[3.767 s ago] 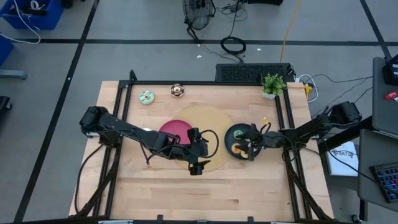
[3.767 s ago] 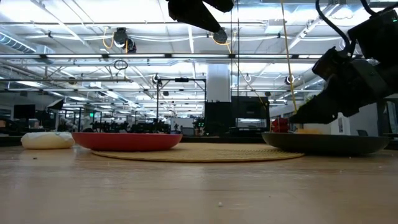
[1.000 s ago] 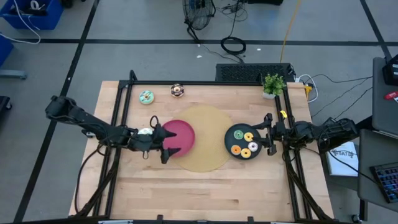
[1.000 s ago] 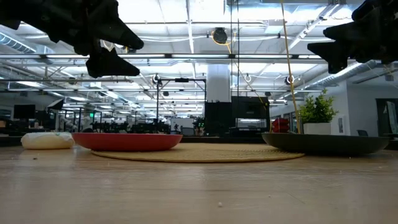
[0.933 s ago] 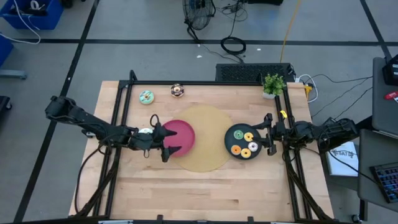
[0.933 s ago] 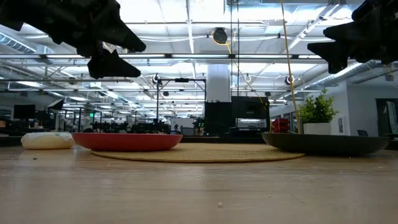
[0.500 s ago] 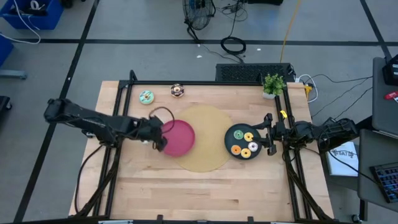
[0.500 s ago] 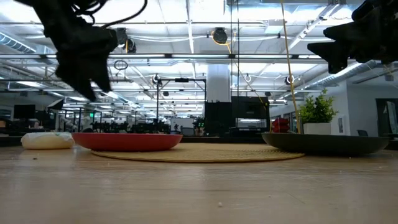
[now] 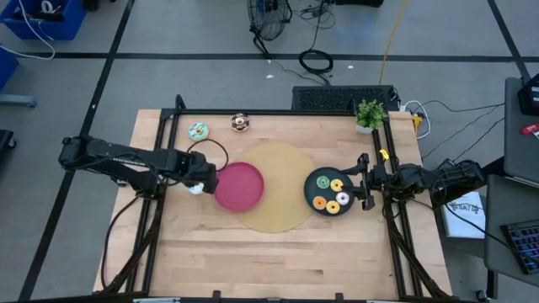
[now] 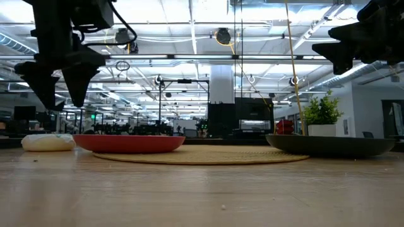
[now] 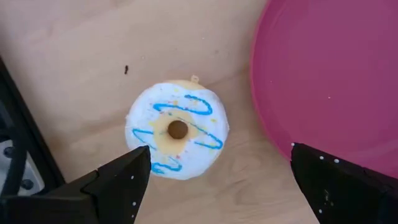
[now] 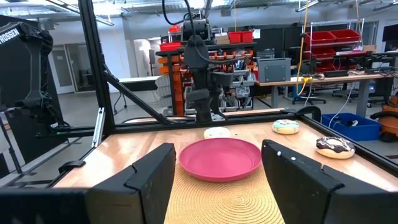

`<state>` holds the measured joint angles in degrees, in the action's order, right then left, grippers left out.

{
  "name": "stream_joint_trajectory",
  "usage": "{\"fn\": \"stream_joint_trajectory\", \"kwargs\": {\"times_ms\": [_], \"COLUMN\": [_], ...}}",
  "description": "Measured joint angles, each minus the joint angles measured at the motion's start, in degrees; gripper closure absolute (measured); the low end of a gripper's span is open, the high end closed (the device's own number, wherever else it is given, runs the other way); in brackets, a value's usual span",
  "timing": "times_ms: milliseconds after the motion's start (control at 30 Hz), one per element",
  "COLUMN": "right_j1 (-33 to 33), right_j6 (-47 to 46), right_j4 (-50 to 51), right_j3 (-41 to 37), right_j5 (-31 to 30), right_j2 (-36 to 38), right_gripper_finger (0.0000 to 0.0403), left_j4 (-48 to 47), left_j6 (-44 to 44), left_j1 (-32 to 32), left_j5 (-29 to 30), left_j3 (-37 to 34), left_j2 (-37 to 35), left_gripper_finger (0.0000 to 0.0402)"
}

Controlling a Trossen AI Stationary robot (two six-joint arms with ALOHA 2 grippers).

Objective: Pick & Place donuts
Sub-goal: Put the large white donut on the pink plate

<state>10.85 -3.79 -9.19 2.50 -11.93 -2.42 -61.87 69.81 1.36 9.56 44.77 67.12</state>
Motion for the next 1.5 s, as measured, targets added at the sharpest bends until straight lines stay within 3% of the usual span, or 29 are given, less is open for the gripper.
{"fn": "stream_joint_trajectory", "kwargs": {"times_ms": [267,633,1133,1333,1500], "right_j1": [0.0,0.0,0.0,0.0,0.0], "right_j6": [0.0,0.0,0.0,0.0,0.0], "right_j4": [0.0,0.0,0.4,0.4,0.4], "right_j3": [0.0,0.0,0.0,0.0,0.0], "right_j5": [0.0,0.0,0.0,0.0,0.0], "right_j2": [0.0,0.0,0.0,0.0,0.0], "right_gripper_finger": [0.0177,0.0177,0.0176,0.0176,0.0176], "left_j4": [-3.0,-4.2,-2.6,1.8,5.0], "left_j6": [-2.9,0.7,-6.6,-16.7,-20.1], "left_j1": [-0.8,-2.2,0.3,1.7,1.8], "left_j5": [0.6,-5.1,-4.4,-2.8,-2.5], "left_j3": [0.0,0.0,-4.3,-5.0,-5.0], "left_j2": [5.3,11.7,16.1,16.1,16.1], "left_gripper_finger": [0.0021,0.0021,0.0021,0.0021,0.0021]}}
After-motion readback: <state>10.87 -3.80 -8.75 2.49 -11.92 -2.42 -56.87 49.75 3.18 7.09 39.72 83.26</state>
